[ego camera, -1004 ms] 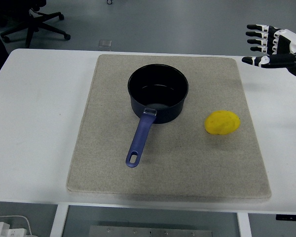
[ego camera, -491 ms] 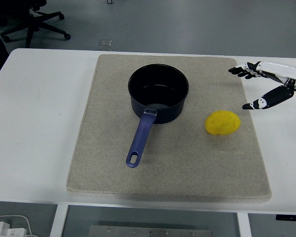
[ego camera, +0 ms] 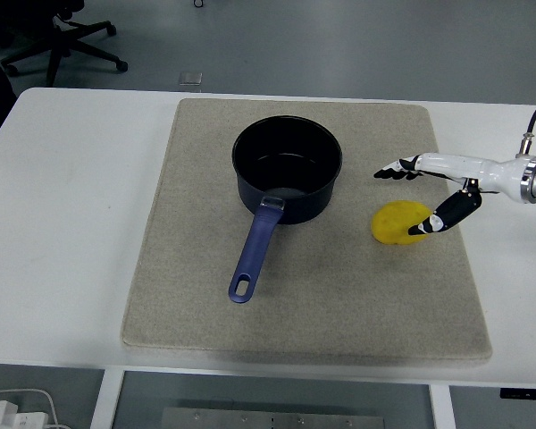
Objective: Put the potato in the blue pot
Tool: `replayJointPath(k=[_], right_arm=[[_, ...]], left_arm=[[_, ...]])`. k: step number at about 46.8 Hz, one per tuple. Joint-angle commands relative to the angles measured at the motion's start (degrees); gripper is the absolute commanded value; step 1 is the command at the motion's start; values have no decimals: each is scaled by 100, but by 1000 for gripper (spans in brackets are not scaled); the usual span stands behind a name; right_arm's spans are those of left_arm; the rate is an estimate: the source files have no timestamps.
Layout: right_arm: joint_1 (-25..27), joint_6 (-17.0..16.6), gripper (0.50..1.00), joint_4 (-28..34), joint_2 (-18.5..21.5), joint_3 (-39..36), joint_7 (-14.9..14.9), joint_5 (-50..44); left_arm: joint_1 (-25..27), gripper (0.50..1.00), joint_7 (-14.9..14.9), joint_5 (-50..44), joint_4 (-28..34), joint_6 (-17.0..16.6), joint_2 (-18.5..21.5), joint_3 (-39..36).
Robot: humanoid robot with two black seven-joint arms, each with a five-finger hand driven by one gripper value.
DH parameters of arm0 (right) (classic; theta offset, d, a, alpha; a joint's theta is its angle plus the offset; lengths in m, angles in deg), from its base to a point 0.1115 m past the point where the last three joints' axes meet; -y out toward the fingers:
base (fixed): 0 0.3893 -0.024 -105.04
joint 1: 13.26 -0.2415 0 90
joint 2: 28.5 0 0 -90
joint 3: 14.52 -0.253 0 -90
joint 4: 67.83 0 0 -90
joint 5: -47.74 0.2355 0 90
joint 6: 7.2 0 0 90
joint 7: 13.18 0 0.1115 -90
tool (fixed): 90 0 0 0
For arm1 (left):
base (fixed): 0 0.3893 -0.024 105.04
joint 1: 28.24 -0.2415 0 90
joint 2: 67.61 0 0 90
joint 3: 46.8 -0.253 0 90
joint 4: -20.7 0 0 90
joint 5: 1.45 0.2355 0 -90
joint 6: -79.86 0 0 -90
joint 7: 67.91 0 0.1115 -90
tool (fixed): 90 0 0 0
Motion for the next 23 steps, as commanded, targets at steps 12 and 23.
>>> replayJointPath(k=[12,23], right_arm=[[97,103,928,219,142,201,-8,-192],[290,305,926,343,151,210,-8,-446]], left_arm=[[-9,994,0,0,0,0,0,2],[-9,994,0,0,0,0,0,2]])
